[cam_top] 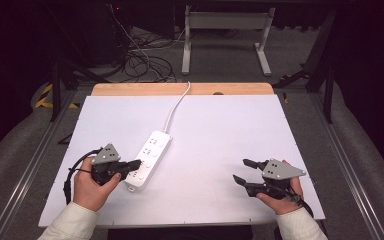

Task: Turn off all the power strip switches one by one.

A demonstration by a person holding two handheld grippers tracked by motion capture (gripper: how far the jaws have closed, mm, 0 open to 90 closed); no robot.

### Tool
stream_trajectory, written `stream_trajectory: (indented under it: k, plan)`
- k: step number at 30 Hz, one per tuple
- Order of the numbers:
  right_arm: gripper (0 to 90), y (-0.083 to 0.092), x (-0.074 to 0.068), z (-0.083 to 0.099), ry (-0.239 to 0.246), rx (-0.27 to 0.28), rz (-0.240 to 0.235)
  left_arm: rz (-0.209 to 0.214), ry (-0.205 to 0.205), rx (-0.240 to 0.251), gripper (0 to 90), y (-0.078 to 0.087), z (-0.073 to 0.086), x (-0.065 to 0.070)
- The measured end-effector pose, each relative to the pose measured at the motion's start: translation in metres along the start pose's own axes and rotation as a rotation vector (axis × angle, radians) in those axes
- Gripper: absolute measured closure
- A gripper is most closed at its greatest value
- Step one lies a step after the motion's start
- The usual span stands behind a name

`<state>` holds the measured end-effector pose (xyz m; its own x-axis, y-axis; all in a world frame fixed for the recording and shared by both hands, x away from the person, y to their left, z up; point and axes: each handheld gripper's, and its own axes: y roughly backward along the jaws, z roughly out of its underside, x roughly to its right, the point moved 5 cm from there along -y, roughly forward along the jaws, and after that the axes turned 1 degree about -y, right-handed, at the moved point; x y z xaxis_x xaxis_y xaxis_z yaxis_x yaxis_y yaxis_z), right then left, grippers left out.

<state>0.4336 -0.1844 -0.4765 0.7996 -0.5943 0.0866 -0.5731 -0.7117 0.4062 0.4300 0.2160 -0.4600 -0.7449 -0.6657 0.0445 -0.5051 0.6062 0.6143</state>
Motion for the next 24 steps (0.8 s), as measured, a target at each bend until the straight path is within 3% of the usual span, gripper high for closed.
stream_trajectory:
  k: [2,9,15,24]
  plan:
    - [38.6,0.0,0.0,0.0,-0.001,0.0,-0.001,0.023,0.001,-0.033,90.0,-0.003,0.002,0.002]
    - [38.6,-0.001,0.0,0.0,0.002,-0.002,-0.003,0.02,0.005,-0.103,90.0,-0.011,0.008,0.003]
    - [38.6,-0.001,0.0,0.001,0.0,-0.004,-0.005,0.019,-0.017,-0.168,90.0,-0.018,0.012,0.004]
    - [38.6,-0.001,-0.001,0.001,-0.003,-0.006,-0.009,0.009,-0.028,-0.199,90.0,-0.022,0.016,0.003]
